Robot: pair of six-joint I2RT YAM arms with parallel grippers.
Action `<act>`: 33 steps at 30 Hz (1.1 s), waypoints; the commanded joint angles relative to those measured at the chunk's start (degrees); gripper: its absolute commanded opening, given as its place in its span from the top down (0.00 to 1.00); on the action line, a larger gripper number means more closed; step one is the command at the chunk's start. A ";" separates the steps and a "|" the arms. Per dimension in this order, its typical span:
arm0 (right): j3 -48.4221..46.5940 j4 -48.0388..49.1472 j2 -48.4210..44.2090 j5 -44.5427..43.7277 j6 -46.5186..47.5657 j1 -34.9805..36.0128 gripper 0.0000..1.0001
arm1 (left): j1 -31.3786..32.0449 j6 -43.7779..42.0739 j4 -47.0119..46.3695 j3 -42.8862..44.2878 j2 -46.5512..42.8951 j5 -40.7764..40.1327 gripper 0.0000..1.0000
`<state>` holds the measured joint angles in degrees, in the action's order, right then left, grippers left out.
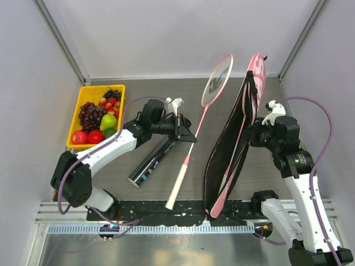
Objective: Pack up the badminton gear
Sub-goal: Place the racket in the racket bag.
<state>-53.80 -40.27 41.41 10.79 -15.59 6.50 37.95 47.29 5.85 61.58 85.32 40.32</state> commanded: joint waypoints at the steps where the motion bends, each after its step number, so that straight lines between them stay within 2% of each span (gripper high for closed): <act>1: -0.43 8.80 0.69 0.82 -1.81 -0.17 0.94 | -0.78 5.61 -13.21 -1.37 -6.91 5.38 1.00; 5: -0.34 10.29 2.27 1.51 -3.30 -0.09 0.95 | -0.60 12.46 -23.49 -5.41 -10.25 7.84 1.00; 14: 0.54 13.55 4.64 2.57 -3.57 -0.17 0.95 | 4.05 20.03 -34.30 -12.35 -15.88 11.10 1.00; 21: -0.08 14.26 6.05 2.57 -3.48 -0.18 0.95 | 10.46 22.76 -37.66 -16.92 -20.54 8.30 1.00; 26: -0.08 14.95 6.49 2.83 -4.70 -0.26 0.95 | 16.09 27.58 -46.96 -20.88 -20.19 5.66 1.00; 33: -0.08 15.22 5.26 2.66 -5.06 -0.17 0.95 | 17.06 31.20 -53.91 -27.03 -18.96 2.49 1.00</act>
<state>-51.96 -32.45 48.73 12.69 -19.81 6.52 55.00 75.44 -38.48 35.92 66.00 45.93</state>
